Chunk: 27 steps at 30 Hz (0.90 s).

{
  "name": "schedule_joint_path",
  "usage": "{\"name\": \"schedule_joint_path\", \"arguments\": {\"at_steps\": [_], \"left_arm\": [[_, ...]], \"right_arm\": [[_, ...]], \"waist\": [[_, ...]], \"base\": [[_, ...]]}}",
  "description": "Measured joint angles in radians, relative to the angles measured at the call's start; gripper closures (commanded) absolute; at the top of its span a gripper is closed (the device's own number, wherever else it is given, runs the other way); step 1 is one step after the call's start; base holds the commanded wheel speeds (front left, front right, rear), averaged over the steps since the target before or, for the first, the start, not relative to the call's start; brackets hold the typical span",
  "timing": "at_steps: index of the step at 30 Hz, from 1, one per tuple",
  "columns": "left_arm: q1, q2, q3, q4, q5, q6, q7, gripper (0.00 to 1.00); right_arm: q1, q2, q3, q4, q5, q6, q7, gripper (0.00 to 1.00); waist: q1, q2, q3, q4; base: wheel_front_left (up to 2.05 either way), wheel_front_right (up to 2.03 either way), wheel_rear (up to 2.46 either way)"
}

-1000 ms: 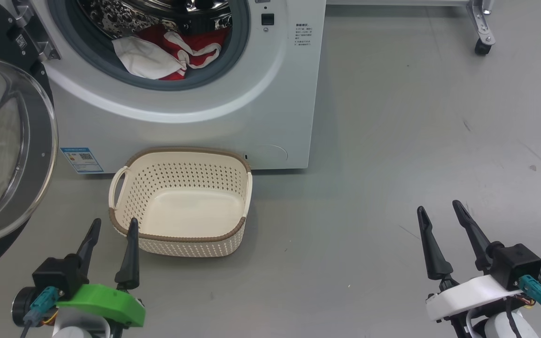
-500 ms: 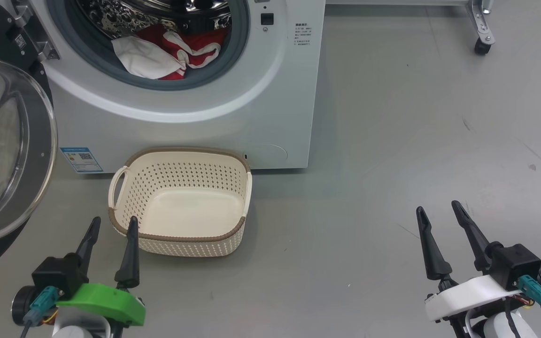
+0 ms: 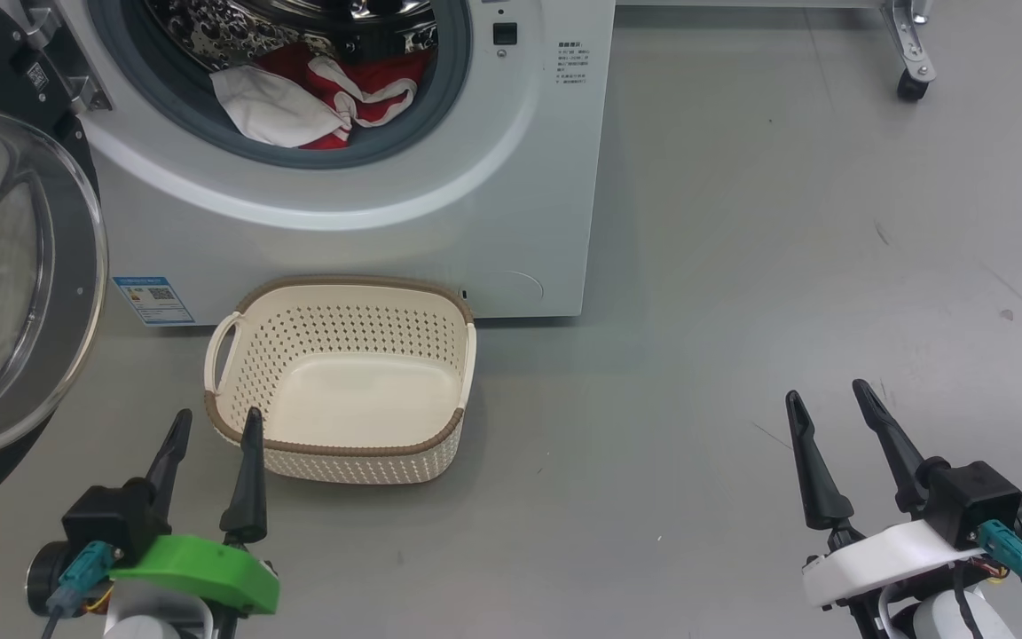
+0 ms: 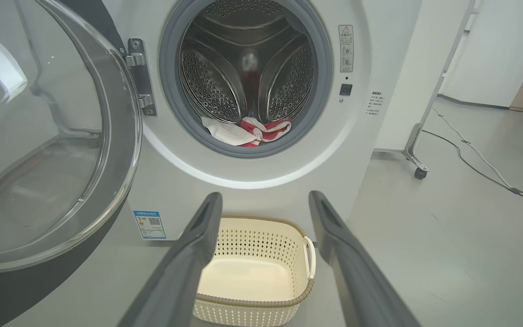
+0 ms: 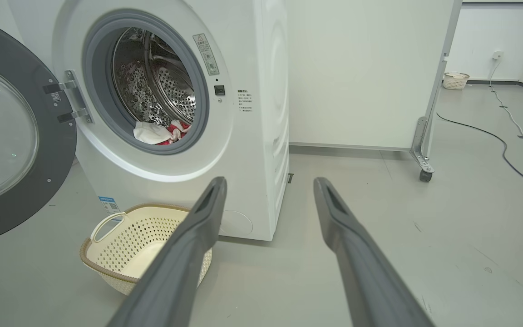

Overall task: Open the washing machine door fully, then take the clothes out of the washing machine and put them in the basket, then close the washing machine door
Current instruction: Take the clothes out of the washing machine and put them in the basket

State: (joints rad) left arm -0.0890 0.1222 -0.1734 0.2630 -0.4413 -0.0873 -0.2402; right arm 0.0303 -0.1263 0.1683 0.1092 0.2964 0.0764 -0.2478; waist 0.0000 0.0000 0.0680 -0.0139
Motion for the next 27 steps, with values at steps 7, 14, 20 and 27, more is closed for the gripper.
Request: {"name": "schedule_joint_path", "arguments": {"at_steps": [7, 14, 20, 27], "left_arm": [[0.000, -0.006, -0.003, -0.022, -0.026, -0.010, 0.000, 0.00], [0.000, -0.006, -0.004, -0.037, -0.030, -0.011, 0.000, 0.00], [0.000, -0.004, -0.004, -0.044, -0.030, -0.015, 0.000, 0.00], [0.000, -0.003, -0.006, -0.049, -0.030, -0.015, 0.000, 0.00]], "right_arm": [[0.000, 0.000, 0.000, 0.001, 0.000, 0.000, 0.000, 0.00], [0.000, 0.002, -0.002, 0.002, 0.000, -0.002, 0.000, 0.00], [0.000, 0.003, -0.002, 0.002, 0.000, -0.007, 0.000, 0.00], [0.000, 0.004, -0.003, 0.002, 0.000, -0.007, 0.000, 0.00]], "waist": [[0.0000, 0.0000, -0.001, 0.001], [0.0000, 0.0000, -0.001, 0.001], [0.0000, 0.0000, 0.001, 0.002], [0.0000, 0.0000, 0.003, 0.006]], "base": [[0.06, -0.06, 0.00], [0.29, -0.29, 0.00], [0.51, -0.51, 0.00], [0.71, -0.71, 0.00]]}}
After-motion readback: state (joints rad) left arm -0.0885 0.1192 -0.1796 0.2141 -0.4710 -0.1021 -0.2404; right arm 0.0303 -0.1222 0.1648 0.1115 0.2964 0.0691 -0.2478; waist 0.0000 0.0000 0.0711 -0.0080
